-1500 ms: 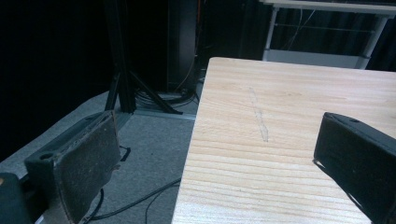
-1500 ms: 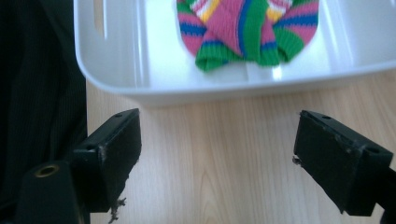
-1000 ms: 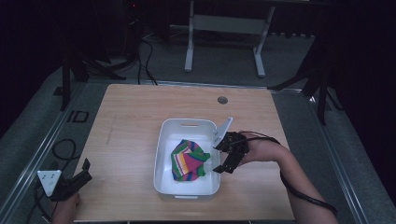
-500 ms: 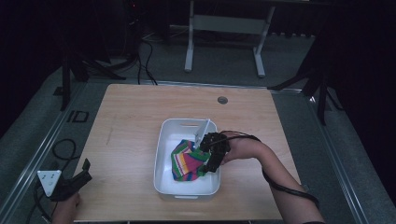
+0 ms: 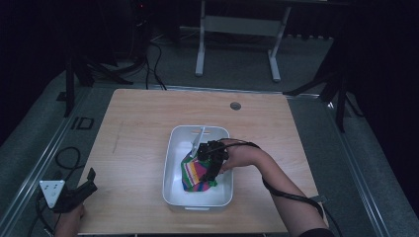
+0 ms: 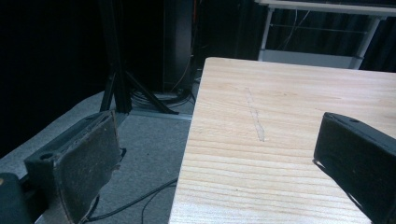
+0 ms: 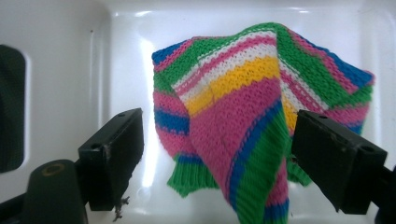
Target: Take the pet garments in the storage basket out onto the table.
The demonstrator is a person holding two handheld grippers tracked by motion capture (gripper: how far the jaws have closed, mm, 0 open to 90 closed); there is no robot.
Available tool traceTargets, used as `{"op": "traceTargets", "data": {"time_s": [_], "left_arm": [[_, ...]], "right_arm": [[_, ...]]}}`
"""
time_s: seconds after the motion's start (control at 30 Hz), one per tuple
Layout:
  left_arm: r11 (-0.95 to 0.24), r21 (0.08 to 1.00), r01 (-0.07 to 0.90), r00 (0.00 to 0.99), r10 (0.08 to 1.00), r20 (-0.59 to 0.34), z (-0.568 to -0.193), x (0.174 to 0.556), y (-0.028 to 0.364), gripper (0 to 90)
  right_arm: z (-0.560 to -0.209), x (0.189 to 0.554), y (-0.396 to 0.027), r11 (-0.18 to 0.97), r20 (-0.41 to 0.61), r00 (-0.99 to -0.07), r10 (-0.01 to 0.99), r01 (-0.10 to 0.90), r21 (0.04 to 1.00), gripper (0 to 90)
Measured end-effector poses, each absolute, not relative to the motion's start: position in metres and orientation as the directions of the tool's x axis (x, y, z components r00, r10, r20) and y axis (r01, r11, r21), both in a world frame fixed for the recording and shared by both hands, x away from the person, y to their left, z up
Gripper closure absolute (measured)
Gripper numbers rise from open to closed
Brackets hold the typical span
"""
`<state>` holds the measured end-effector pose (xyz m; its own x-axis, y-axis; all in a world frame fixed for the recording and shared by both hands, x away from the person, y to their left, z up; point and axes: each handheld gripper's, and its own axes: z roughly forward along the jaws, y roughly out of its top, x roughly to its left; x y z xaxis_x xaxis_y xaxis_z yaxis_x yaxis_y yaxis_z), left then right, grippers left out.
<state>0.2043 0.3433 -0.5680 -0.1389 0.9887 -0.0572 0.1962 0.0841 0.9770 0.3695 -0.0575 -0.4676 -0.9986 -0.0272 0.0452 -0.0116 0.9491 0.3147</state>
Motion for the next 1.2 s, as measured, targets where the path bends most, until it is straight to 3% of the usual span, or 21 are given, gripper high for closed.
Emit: {"op": "traceTargets", "data": {"time_s": [0.33, 0.53, 0.63, 0.67, 0.7, 0.73, 0.77, 0.8, 0.9, 1.2], "left_arm": [[0.081, 0.977, 0.196, -0.137, 0.989, -0.054, -0.568, 0.204, 0.343, 0.9], [0.080, 0.977, 0.197, -0.137, 0.989, -0.053, -0.568, 0.204, 0.343, 0.9], [0.079, 0.977, 0.198, -0.137, 0.989, -0.052, -0.568, 0.204, 0.343, 0.9], [0.079, 0.977, 0.198, -0.138, 0.989, -0.053, -0.568, 0.204, 0.343, 0.9], [0.079, 0.977, 0.198, -0.138, 0.989, -0.053, -0.568, 0.204, 0.343, 0.9], [0.081, 0.977, 0.198, -0.137, 0.989, -0.054, -0.568, 0.204, 0.343, 0.9], [0.081, 0.977, 0.198, -0.137, 0.989, -0.055, -0.568, 0.204, 0.343, 0.9], [0.081, 0.977, 0.198, -0.137, 0.989, -0.054, -0.568, 0.204, 0.343, 0.9], [0.081, 0.977, 0.198, -0.137, 0.989, -0.054, -0.568, 0.204, 0.343, 0.9], [0.081, 0.977, 0.198, -0.138, 0.989, -0.055, -0.568, 0.204, 0.343, 0.9]], "right_arm": [[-0.483, 0.366, -0.043, 0.963, 0.021, -0.999, -0.032, -0.026, 0.270, 17.0], [-0.495, 0.365, -0.038, 0.977, -0.024, -0.999, -0.048, -0.052, 0.208, 22.4], [-0.500, 0.363, -0.036, 0.980, -0.047, -0.997, -0.066, -0.073, 0.183, 29.1], [-0.501, 0.361, -0.035, 0.982, -0.060, -0.996, -0.067, -0.076, 0.171, 37.4], [-0.501, 0.361, -0.035, 0.982, -0.060, -0.996, -0.067, -0.076, 0.171, 37.4], [-0.502, 0.361, -0.034, 0.984, -0.069, -0.995, -0.067, -0.078, 0.163, 42.9], [-0.501, 0.360, -0.033, 0.985, -0.073, -0.995, -0.068, -0.078, 0.155, 64.9], [-0.499, 0.360, -0.033, 0.983, -0.084, -0.994, -0.069, -0.082, 0.165, 74.3], [-0.489, 0.361, -0.034, 0.980, -0.090, -0.995, -0.053, -0.069, 0.187, 78.7], [-0.460, 0.364, -0.041, 0.967, -0.103, -0.994, -0.022, -0.047, 0.249, 80.4]]}}
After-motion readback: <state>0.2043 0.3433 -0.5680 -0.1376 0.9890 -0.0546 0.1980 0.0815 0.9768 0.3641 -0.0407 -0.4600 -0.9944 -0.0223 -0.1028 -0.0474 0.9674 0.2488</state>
